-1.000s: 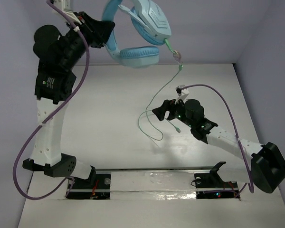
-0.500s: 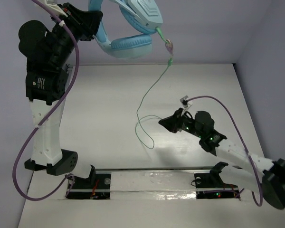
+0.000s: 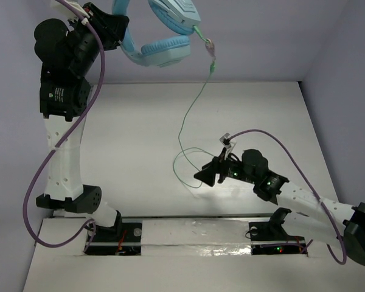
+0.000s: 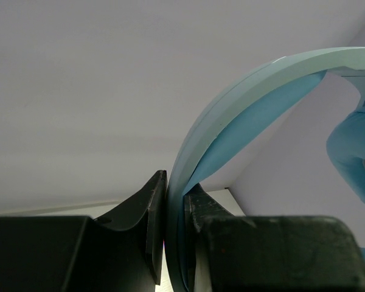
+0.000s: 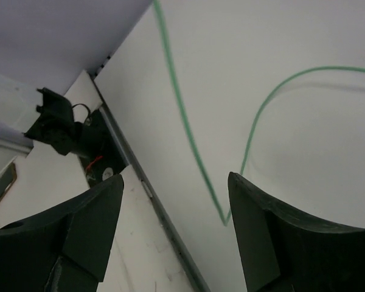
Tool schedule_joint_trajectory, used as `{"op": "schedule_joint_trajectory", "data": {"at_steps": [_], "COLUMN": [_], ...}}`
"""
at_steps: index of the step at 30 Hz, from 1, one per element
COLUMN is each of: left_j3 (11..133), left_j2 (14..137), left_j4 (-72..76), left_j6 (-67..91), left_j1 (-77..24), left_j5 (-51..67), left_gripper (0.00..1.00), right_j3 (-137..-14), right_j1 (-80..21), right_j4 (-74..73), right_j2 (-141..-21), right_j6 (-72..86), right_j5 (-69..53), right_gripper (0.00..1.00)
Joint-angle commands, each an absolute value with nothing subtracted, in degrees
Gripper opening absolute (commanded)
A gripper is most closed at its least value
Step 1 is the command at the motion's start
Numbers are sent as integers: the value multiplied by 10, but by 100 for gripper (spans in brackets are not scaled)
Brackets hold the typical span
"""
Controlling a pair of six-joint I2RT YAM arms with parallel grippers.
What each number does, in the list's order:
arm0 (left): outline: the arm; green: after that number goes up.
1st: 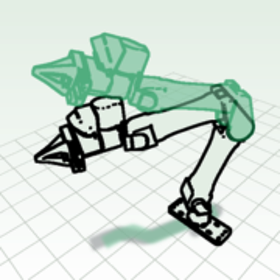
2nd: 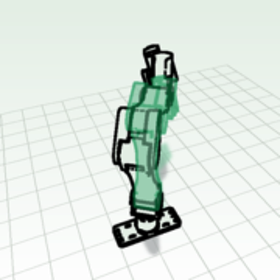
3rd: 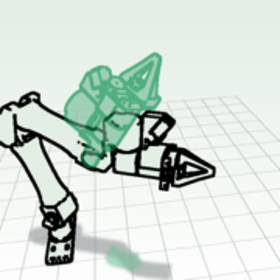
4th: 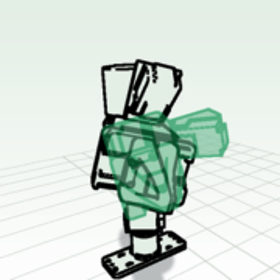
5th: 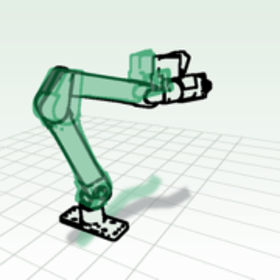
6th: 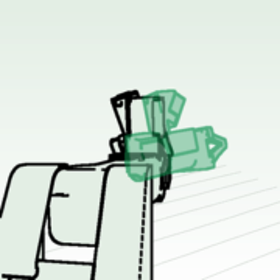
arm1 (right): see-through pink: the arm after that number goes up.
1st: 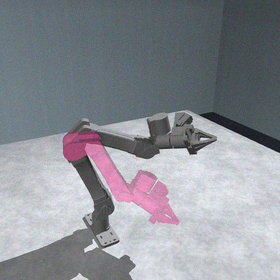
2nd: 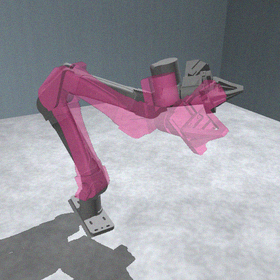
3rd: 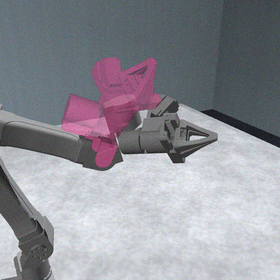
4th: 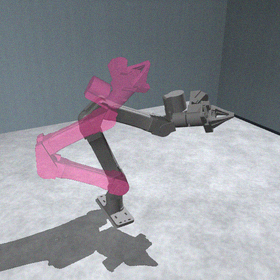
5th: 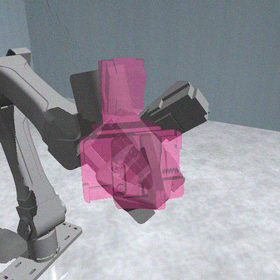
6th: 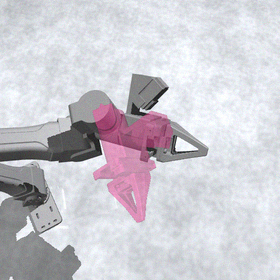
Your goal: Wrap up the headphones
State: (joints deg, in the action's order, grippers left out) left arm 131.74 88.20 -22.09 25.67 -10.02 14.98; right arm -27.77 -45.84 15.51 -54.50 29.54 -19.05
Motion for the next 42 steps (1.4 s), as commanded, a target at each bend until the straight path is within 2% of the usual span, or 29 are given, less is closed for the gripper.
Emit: {"op": "schedule_joint_trajectory", "data": {"at_steps": [1,5,10,11,12,13,15,17,20,24,26,30,35,38,42], "left_j3": [1326,1308,1301,1300,1296,1293,1269,1218,1009,852,798,657,585,546,498], "left_j2": [856,848,839,838,834,831,821,789,735,713,708,700,730,750,754], "left_j4": [-154,-143,-159,-160,-161,-163,-159,-121,-26,42,68,125,191,226,278], "left_j6": [293,301,294,293,290,288,287,295,327,350,355,393,357,335,300], "left_j1": [-96,-96,-91,-91,-91,-91,-91,-91,-91,-91,-96,-109,-193,-241,-251], "left_j5": [149,147,113,108,93,83,38,-23,-138,-212,-232,-241,-244,-211,-123], "left_gripper": [0,0,0,0,0,0,0,0,0,0,0,0,0,0,0], "right_j3": [-265,-255,-265,-267,-267,-270,-279,-317,-385,-508,-543,-634,-803,-895,-965], "right_j1": [-461,-468,-473,-473,-473,-473,-484,-516,-583,-639,-650,-668,-675,-675,-647], "right_j4": [162,232,319,330,343,342,323,272,116,-129,-201,-352,-408,-425,-448], "right_j2": [-564,-653,-758,-769,-777,-785,-781,-771,-772,-768,-767,-787,-821,-851,-892], "right_j6": [324,332,321,323,328,331,337,328,303,281,271,240,173,120,73], "right_j5": [-146,-146,-133,-138,-141,-143,-136,-108,-45,26,60,119,150,187,223], "right_gripper": [75,73,58,49,25,13,0,0,0,0,0,0,0,0,0]}}
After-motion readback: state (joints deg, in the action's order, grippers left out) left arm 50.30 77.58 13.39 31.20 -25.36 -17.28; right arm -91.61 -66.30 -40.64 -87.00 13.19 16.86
